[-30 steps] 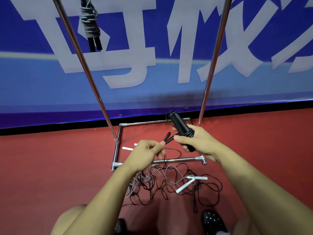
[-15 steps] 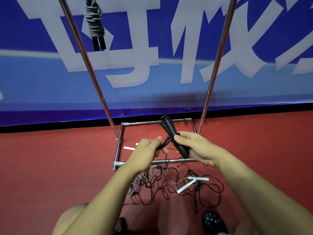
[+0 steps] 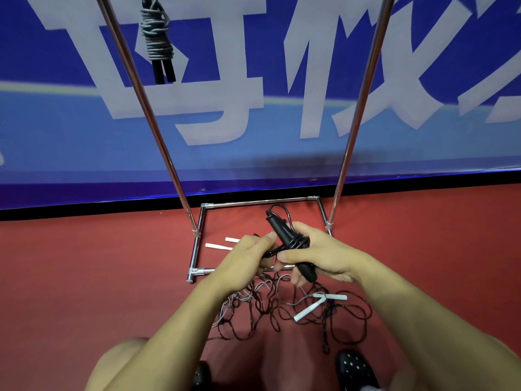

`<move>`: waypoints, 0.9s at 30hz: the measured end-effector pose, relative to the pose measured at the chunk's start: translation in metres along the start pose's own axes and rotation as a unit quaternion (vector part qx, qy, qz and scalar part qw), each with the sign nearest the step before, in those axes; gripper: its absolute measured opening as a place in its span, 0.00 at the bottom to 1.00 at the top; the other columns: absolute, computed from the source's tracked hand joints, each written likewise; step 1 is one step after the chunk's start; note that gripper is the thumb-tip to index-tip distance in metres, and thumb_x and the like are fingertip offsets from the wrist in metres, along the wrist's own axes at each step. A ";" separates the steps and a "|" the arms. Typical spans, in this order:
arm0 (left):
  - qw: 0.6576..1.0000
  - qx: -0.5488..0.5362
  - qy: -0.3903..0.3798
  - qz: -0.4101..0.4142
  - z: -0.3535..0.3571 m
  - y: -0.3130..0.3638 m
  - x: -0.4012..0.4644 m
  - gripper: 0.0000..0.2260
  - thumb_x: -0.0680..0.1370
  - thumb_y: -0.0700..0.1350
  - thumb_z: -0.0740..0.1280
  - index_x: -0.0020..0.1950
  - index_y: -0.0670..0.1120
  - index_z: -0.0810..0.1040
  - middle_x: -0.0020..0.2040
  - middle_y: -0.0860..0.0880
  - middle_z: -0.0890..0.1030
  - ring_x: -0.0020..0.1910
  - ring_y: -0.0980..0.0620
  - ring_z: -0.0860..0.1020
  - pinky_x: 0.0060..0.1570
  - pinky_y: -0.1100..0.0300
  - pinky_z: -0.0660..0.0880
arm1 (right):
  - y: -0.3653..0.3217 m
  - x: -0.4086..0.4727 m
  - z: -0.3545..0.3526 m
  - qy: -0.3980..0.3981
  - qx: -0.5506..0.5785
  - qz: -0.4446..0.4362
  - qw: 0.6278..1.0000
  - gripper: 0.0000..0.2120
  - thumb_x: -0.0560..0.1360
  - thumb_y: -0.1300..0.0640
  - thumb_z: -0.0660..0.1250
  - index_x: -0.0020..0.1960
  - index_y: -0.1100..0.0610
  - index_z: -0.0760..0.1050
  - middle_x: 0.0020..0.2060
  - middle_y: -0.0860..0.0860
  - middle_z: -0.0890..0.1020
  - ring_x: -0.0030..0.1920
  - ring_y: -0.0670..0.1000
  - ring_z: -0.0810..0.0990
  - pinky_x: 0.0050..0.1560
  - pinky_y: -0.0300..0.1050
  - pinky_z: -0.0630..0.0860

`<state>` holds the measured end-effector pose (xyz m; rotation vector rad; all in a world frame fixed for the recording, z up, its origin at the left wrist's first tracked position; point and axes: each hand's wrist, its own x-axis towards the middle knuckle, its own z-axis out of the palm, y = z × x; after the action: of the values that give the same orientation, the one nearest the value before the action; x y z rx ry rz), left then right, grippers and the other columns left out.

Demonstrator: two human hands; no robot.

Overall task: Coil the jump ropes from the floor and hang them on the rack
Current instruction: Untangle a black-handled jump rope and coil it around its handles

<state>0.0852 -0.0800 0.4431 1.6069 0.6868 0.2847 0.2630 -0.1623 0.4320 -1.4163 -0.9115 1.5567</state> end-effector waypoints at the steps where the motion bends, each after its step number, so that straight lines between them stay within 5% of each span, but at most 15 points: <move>1: 1.000 -0.005 -0.004 0.001 0.000 0.001 0.000 0.23 0.86 0.54 0.55 0.40 0.40 0.73 0.26 0.55 0.67 0.25 0.57 0.59 0.27 0.63 0.57 | -0.001 0.000 -0.001 -0.002 -0.017 -0.016 1.000 0.23 0.76 0.61 0.75 0.67 0.55 0.71 0.46 0.59 0.86 0.32 0.56 0.81 0.33 0.47 0.79; 5: 0.999 -0.048 0.017 -0.018 -0.003 -0.001 0.003 0.23 0.87 0.52 0.55 0.38 0.47 0.81 0.25 0.51 0.60 0.24 0.54 0.56 0.26 0.63 0.57 | -0.006 0.002 -0.001 0.027 0.009 -0.045 0.999 0.20 0.78 0.49 0.71 0.64 0.60 0.74 0.44 0.58 0.82 0.30 0.52 0.75 0.31 0.44 0.73; 7: 0.999 -0.016 0.033 -0.027 -0.007 -0.004 0.005 0.22 0.86 0.52 0.56 0.43 0.42 0.82 0.24 0.49 0.61 0.22 0.52 0.60 0.26 0.61 0.60 | -0.007 0.004 -0.003 0.048 0.026 -0.042 0.998 0.21 0.80 0.46 0.67 0.63 0.63 0.74 0.44 0.60 0.76 0.31 0.52 0.75 0.32 0.45 0.74; 12: 0.998 0.031 0.034 -0.046 -0.011 -0.009 0.007 0.19 0.85 0.50 0.61 0.38 0.43 0.79 0.22 0.49 0.65 0.21 0.49 0.67 0.30 0.57 0.63 | -0.006 0.005 -0.004 0.058 0.036 -0.053 0.996 0.08 0.83 0.61 0.65 0.59 0.64 0.72 0.38 0.54 0.70 0.31 0.50 0.74 0.33 0.44 0.74; 17: 0.997 0.044 0.057 -0.016 -0.010 -0.007 0.007 0.17 0.85 0.47 0.62 0.39 0.45 0.80 0.23 0.51 0.65 0.23 0.50 0.63 0.32 0.55 0.62 | -0.009 0.003 -0.003 0.070 0.053 -0.061 0.994 0.18 0.83 0.55 0.65 0.65 0.68 0.69 0.44 0.60 0.83 0.34 0.51 0.75 0.36 0.43 0.75; 23: 0.993 0.085 0.087 0.005 -0.013 -0.006 0.005 0.17 0.85 0.48 0.62 0.40 0.46 0.83 0.26 0.54 0.63 0.25 0.54 0.57 0.27 0.59 0.56 | -0.010 0.004 -0.005 0.067 0.132 -0.081 0.986 0.21 0.77 0.51 0.69 0.64 0.64 0.77 0.41 0.58 0.79 0.33 0.52 0.74 0.36 0.43 0.74; 27: 0.989 0.112 0.092 0.008 -0.010 -0.002 0.005 0.16 0.84 0.46 0.63 0.41 0.43 0.83 0.27 0.52 0.65 0.23 0.57 0.58 0.26 0.61 0.56 | -0.007 0.009 -0.007 0.050 0.177 -0.056 0.981 0.28 0.82 0.40 0.58 0.62 0.64 0.77 0.42 0.57 0.80 0.35 0.53 0.75 0.39 0.47 0.72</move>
<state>0.0830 -0.0687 0.4417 1.8144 0.8729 0.3821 0.2708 -0.1516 0.4340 -1.1568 -0.6083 1.4636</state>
